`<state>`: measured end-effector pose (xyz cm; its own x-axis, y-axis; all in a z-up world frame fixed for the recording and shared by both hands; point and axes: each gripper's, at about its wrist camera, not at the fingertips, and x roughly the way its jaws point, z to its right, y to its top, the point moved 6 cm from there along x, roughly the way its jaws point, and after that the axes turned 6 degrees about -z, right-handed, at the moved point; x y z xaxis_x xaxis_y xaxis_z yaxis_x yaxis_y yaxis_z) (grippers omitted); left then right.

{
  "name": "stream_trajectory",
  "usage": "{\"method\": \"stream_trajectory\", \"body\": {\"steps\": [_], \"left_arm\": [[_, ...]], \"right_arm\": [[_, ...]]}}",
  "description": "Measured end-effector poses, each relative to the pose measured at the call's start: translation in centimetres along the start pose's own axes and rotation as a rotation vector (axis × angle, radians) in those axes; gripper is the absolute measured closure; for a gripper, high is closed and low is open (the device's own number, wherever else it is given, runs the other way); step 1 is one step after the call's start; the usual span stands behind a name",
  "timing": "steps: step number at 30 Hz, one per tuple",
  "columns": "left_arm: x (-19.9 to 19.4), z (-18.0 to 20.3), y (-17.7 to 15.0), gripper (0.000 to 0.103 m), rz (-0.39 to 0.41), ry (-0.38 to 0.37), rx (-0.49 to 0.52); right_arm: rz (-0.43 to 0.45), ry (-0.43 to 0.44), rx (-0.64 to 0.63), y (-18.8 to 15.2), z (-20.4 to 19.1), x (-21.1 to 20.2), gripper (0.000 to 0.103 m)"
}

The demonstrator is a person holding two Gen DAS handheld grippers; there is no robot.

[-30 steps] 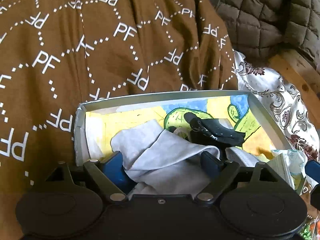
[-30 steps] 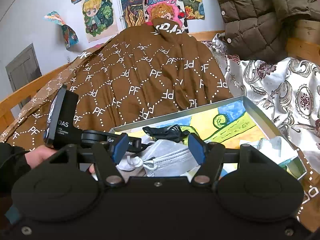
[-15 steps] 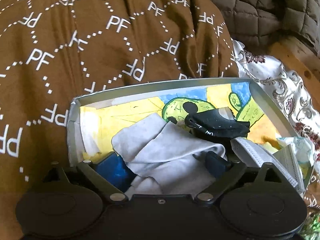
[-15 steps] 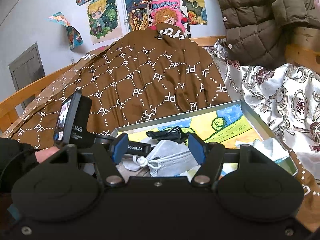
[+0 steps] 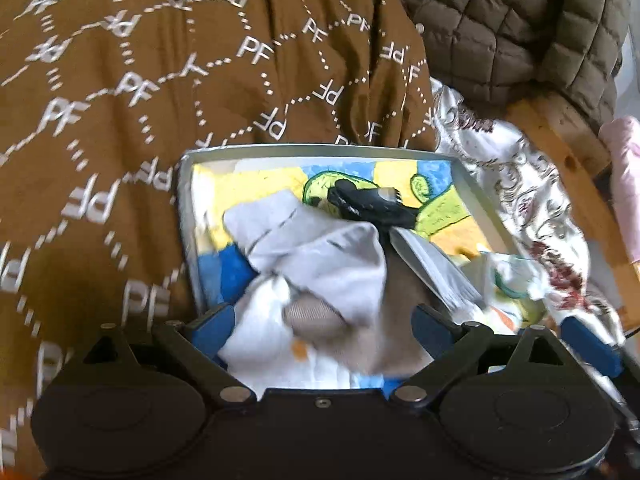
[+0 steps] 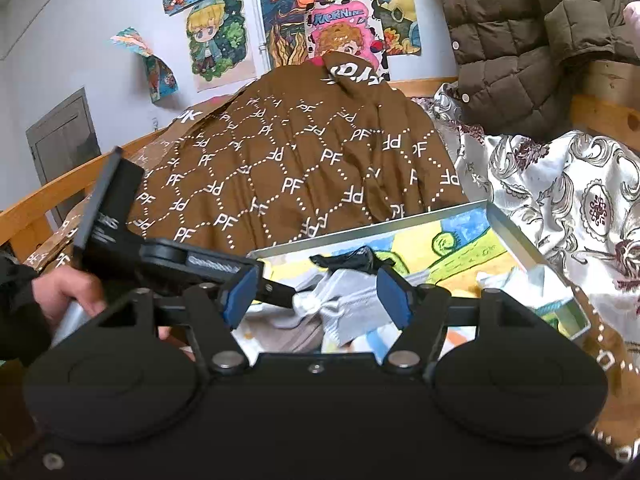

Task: Organize soft objects
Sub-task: 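Withdraw both open tools from the tray back toward the pile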

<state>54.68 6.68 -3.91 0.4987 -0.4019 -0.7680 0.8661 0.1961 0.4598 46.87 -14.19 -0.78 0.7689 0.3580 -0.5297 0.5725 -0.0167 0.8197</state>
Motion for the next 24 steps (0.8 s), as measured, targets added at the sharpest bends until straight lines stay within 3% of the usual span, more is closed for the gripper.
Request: {"method": "stream_trajectory", "body": {"steps": [6, 12, 13, 16, 24], "left_arm": [[-2.3, 0.6, -4.2, 0.007, 0.015, -0.02, 0.013], [-3.6, 0.6, -8.2, 0.007, 0.005, -0.085, -0.005], [-3.8, 0.4, -8.8, 0.007, 0.002, -0.095, -0.016], [-4.6, -0.3, -10.2, 0.007, 0.02, -0.076, -0.02], [-8.9, -0.9, -14.1, 0.004, 0.139, 0.026, 0.129]], "right_arm": [[-0.02, -0.032, -0.011, -3.1, -1.3, -2.7, 0.039], [-0.039, -0.097, 0.028, -6.7, -1.6, -5.6, 0.021], [-0.042, -0.109, 0.029, -7.4, -1.7, -6.1, 0.013], [-0.05, -0.135, 0.031, -9.0, -2.0, -7.1, 0.009], [-0.051, -0.166, 0.029, -10.5, -3.3, -9.6, 0.002]]}}
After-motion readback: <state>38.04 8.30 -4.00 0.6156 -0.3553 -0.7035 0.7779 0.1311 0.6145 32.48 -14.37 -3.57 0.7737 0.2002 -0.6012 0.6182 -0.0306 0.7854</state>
